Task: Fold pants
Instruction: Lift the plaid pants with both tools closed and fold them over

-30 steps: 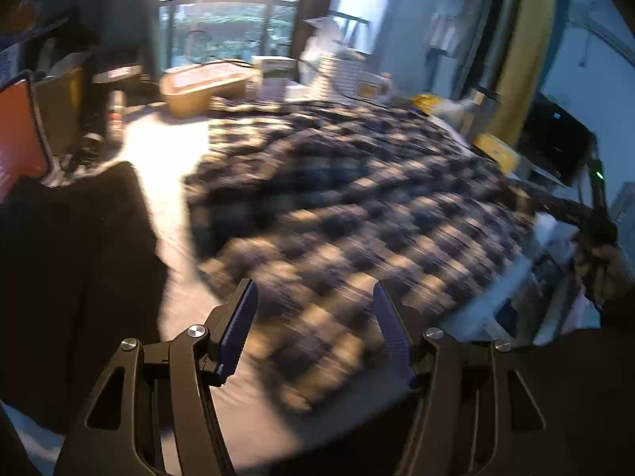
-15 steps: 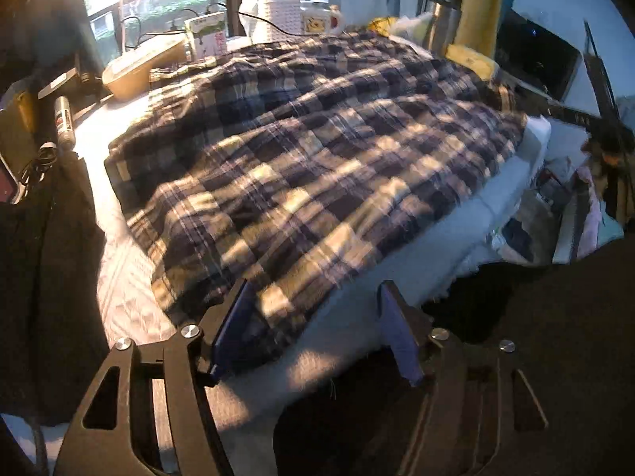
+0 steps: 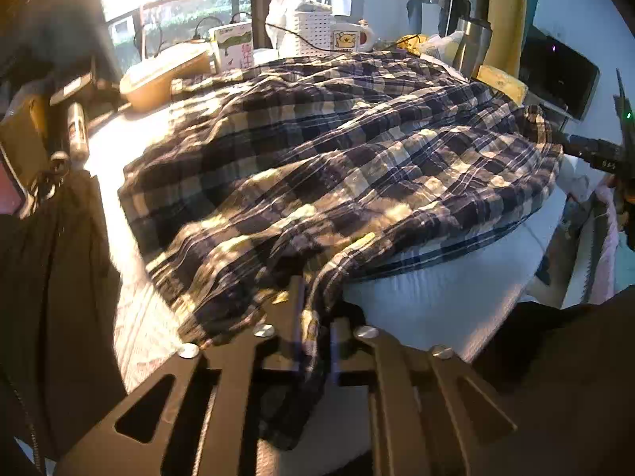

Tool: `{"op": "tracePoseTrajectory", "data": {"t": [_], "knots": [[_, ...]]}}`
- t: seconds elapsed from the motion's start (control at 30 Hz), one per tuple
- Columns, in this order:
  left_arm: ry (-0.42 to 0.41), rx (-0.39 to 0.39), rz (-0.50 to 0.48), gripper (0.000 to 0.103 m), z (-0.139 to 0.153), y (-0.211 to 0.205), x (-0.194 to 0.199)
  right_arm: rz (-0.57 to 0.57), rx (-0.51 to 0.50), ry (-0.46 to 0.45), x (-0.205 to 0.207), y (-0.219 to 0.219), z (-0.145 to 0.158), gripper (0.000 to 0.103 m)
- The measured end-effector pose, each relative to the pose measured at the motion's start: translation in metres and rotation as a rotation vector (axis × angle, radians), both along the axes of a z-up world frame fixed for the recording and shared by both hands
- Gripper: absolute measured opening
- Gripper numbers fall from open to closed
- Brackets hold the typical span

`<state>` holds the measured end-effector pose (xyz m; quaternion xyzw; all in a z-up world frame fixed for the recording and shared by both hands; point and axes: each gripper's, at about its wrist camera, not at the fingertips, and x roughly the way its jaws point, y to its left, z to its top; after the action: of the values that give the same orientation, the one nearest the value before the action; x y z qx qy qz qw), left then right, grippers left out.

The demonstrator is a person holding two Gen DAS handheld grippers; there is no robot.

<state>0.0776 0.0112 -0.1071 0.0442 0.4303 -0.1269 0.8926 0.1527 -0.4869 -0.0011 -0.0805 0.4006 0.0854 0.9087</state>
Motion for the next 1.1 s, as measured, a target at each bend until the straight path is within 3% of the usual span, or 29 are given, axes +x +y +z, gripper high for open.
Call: {"op": "tracePoseTrajectory", "data": {"t": [0.2, 0.37, 0.57, 0.6, 0.67, 0.83, 1.1], "knots": [[-0.006, -0.028, -0.002, 0.006, 0.013, 0.004, -0.016, 0.096, -0.216, -0.019, 0.003, 0.02, -0.012, 0.075], [-0.026, -0.035, 0.01, 0.006, 0.023, 0.007, -0.022, 0.237, -0.284, -0.038, 0.003, 0.058, -0.019, 0.075], [-0.056, -0.059, 0.004, 0.004, 0.035, 0.009, -0.025, 0.274, -0.274, -0.088, 0.015, 0.073, -0.012, 0.074], [-0.057, -0.062, 0.005, 0.004, 0.036, 0.01, -0.025, 0.28, -0.254, -0.102, 0.016, 0.073, -0.009, 0.071], [-0.069, -0.067, 0.006, 0.004, 0.039, 0.009, -0.026, 0.296, -0.217, -0.086, 0.019, 0.075, -0.007, 0.024], [-0.127, -0.065, 0.014, 0.004, 0.058, 0.007, -0.032, 0.271, -0.177, -0.066, 0.025, 0.075, -0.001, 0.018], [-0.261, -0.04, 0.006, 0.004, 0.106, -0.002, -0.053, 0.197, -0.076, -0.163, -0.003, 0.056, 0.042, 0.017]]}}
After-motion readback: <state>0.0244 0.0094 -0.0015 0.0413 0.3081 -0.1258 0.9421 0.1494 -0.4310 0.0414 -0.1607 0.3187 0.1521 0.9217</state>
